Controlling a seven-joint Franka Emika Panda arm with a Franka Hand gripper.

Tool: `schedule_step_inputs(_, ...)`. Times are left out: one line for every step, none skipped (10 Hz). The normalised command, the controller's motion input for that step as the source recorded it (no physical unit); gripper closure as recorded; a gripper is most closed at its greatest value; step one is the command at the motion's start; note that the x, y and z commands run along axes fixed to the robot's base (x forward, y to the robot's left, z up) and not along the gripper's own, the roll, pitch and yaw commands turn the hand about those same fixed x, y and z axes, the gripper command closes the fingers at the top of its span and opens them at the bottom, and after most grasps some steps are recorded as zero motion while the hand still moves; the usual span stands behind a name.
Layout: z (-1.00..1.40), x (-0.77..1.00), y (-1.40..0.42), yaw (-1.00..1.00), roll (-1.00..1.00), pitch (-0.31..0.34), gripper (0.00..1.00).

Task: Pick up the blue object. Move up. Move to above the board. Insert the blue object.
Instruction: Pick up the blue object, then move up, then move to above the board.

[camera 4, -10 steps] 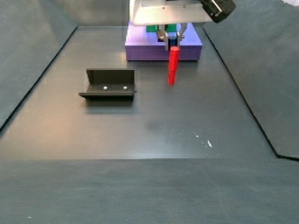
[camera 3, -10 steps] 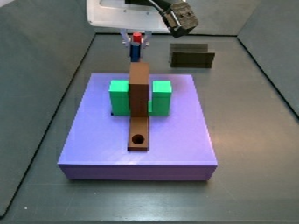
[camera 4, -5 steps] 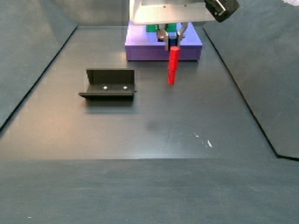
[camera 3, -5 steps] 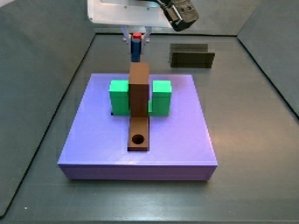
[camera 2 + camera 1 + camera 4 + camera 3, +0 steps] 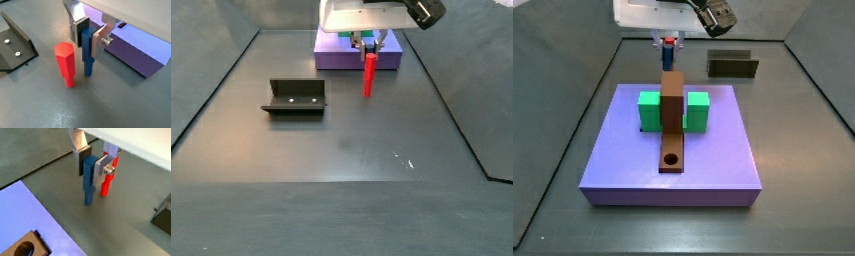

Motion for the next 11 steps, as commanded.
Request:
schedule_step_inputs(0.0,0.0,0.0,0.0,0.0,0.0,1.0)
schedule_step_inputs(0.83,0.0,0.0,0.0,0.0,0.0,1.0)
schedule_step_inputs(0.81,0.0,0.02,0.0,0.0,0.012,1.0)
schedule_step_inputs(0.56,-0.04,0.01,-0.01,-0.01,0.05,1.0)
schedule_step_inputs(0.26,-0.01,0.0,-0.01,-0.03,0.031,1.0)
schedule_step_inputs(1.4,0.0,0.0,0.0,0.0,0.0,1.0)
schedule_step_inputs(1.4,-0.02,0.0,0.0,0.0,0.02,1.0)
schedule_step_inputs(1.4,-0.05,0.0,0.0,-0.02,0.012,1.0)
schedule_step_inputs(1.4,-0.01,0.0,0.0,-0.03,0.004,1.0)
schedule_step_inputs(1.4,0.05,0.0,-0.01,-0.02,0.067,1.0)
schedule_step_inputs(0.69,0.03,0.0,-0.01,-0.02,0.086,1.0)
